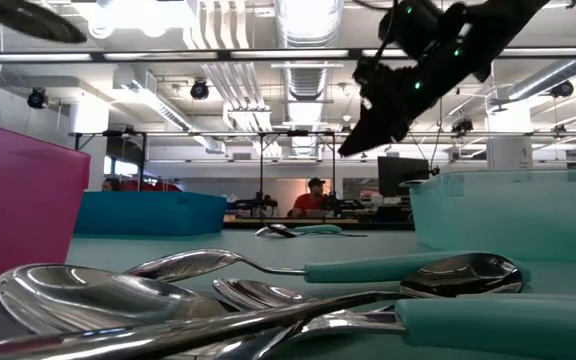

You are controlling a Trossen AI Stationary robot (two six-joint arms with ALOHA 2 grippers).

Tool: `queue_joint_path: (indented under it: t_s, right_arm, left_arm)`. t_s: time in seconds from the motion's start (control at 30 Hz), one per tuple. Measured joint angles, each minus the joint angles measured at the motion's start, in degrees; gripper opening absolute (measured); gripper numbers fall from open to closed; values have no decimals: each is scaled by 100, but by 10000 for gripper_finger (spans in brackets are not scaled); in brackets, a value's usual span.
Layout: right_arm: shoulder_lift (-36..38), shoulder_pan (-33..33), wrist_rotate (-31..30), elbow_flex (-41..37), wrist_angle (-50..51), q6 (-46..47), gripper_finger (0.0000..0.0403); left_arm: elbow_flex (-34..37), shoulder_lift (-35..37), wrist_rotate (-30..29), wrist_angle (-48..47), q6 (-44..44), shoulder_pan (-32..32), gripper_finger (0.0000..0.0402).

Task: Sort silverware by color (type)
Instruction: Put the top black spoon into the pink bin

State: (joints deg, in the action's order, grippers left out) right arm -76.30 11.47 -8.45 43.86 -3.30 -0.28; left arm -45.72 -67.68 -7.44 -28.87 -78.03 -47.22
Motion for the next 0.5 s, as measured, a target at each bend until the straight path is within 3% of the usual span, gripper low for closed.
queue_joint_path:
  t_s: [0.27, 0.5]
  right_arm:
    - [-973, 325, 458, 33, -300, -57, 112]
    - [-1828, 653, 819, 999, 102, -655, 112]
  left_arm:
    - [-211, -359, 651, 39, -24, 0, 28]
    - [-460, -564, 645, 59, 413, 34, 45]
